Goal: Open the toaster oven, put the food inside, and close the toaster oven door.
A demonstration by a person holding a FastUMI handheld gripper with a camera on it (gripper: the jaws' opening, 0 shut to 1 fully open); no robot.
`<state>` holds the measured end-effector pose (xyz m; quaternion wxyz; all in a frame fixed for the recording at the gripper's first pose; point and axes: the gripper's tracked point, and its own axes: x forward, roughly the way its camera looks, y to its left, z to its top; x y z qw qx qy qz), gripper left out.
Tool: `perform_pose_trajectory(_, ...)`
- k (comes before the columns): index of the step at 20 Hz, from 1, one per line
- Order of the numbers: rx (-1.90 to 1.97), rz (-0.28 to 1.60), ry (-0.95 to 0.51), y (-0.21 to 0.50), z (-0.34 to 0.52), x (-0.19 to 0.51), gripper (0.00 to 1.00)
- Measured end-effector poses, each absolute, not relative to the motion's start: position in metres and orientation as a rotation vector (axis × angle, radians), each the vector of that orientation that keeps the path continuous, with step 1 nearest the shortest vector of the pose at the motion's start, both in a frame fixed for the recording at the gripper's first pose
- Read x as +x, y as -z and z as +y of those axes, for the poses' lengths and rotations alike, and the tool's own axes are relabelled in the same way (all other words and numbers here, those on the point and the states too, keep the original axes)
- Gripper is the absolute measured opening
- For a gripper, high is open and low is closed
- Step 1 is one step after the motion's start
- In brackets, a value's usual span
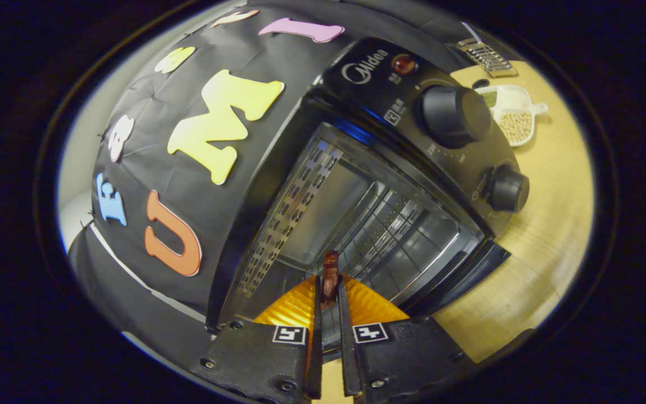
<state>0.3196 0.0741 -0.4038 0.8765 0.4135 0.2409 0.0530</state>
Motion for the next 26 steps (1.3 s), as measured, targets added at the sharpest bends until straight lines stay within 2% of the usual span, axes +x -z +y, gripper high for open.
perform_pose_trajectory(3, 0.752, 0.497, -0.070, 0.400, 0.063, 0.318, 0.25)
perform_pose_trajectory(4, 0.729, 0.499, -0.056, 0.400, 0.060, 0.319, 0.31)
perform_pose_trajectory(5, 0.712, 0.499, -0.044, 0.401, 0.054, 0.316, 0.31)
perform_pose_trajectory(7, 0.678, 0.490, -0.033, 0.395, 0.044, 0.309, 0.41)
perform_pose_trajectory(10, 0.570, 0.488, -0.035, 0.379, 0.034, 0.281, 0.55)
perform_pose_trajectory(13, 0.444, 0.438, -0.056, 0.348, 0.031, 0.248, 0.62)
perform_pose_trajectory(14, 0.391, 0.422, -0.055, 0.344, 0.030, 0.239, 0.74)
perform_pose_trajectory(19, 0.225, 0.423, -0.158, 0.325, 0.049, 0.187, 0.90)
perform_pose_trajectory(20, 0.179, 0.443, -0.162, 0.331, 0.049, 0.178, 1.00)
perform_pose_trajectory(26, 0.020, 0.548, -0.143, 0.372, 0.057, 0.125, 1.00)
